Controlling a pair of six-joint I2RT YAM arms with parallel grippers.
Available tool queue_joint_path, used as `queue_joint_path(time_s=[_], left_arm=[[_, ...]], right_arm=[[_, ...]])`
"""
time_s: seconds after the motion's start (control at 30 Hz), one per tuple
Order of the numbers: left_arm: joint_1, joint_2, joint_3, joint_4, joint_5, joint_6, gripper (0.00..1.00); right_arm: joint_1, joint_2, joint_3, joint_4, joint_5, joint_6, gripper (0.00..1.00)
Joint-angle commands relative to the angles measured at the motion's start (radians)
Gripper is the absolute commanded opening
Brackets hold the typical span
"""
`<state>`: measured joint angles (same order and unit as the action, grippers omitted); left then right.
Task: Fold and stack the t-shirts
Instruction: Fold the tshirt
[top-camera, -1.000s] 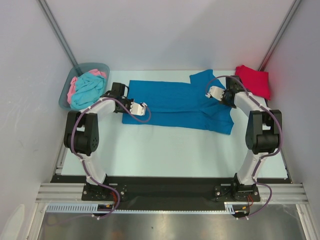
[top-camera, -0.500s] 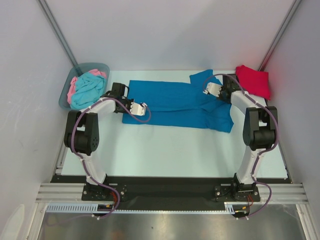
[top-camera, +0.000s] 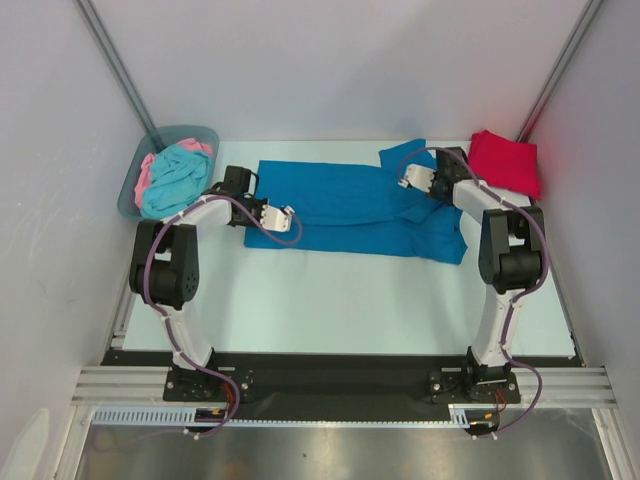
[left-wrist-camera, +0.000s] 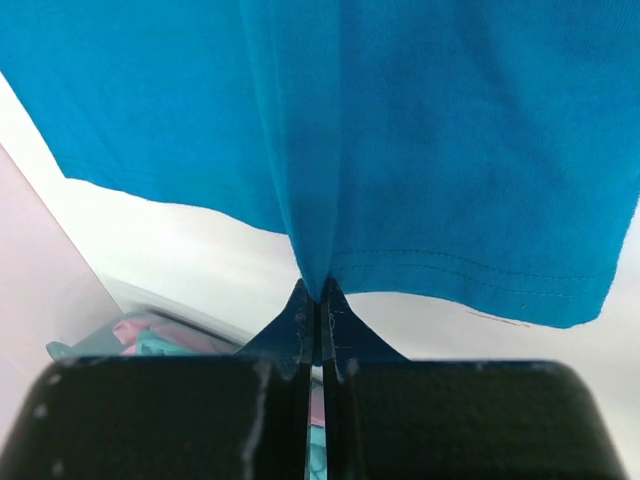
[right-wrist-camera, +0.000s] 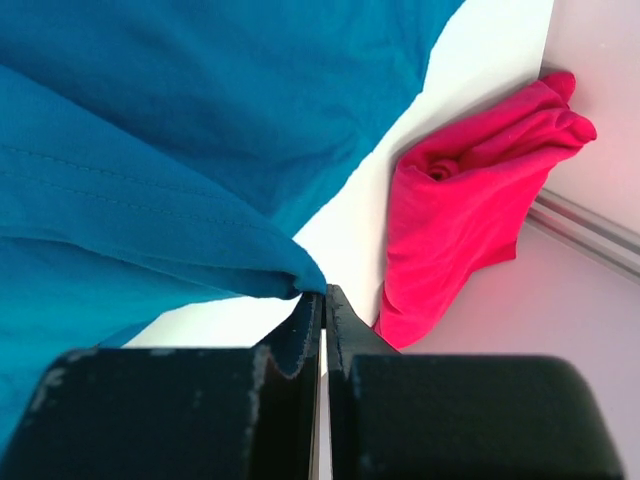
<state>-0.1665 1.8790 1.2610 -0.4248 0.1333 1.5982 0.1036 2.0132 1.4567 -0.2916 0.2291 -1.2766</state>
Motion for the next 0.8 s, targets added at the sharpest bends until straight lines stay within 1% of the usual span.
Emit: queue_joint_path(time_s=[0.0, 0.27, 0.57, 0.6, 0.63, 0.67, 0.7, 0.77], left_arm=[[0.009, -0.003, 0.032, 0.026, -0.004, 0.003, 0.0], [0.005, -0.004, 0.025, 0.027, -0.003, 0.002, 0.0], [0.004, -0.006, 0.026, 0.037, -0.009, -0.003, 0.0], [0.004, -0.004, 0.025, 0.038, -0.014, -0.004, 0.03], [0.002, -0.001, 0.025, 0.046, -0.015, -0.006, 0.09], [0.002, -0.003, 0.023, 0.05, -0.018, -0.012, 0.18], [0.002, 0.0, 0.023, 0.055, -0.024, -0.014, 0.26], [0.002, 0.003, 0.008, 0.083, -0.043, -0.015, 0.37]], right_arm=[[0.01, 0.019, 0.057, 0.048, 0.016, -0.013, 0.0], [0.027, 0.053, 0.083, 0.109, 0.027, -0.012, 0.0], [0.03, 0.093, 0.096, 0.138, 0.044, -0.02, 0.0], [0.031, 0.094, 0.094, 0.144, 0.059, -0.029, 0.0], [0.028, 0.107, 0.088, 0.182, 0.073, -0.033, 0.04], [0.028, 0.113, 0.077, 0.199, 0.088, -0.041, 0.12], [0.028, 0.119, 0.073, 0.213, 0.113, -0.05, 0.18], [0.028, 0.124, 0.06, 0.253, 0.127, -0.063, 0.4]])
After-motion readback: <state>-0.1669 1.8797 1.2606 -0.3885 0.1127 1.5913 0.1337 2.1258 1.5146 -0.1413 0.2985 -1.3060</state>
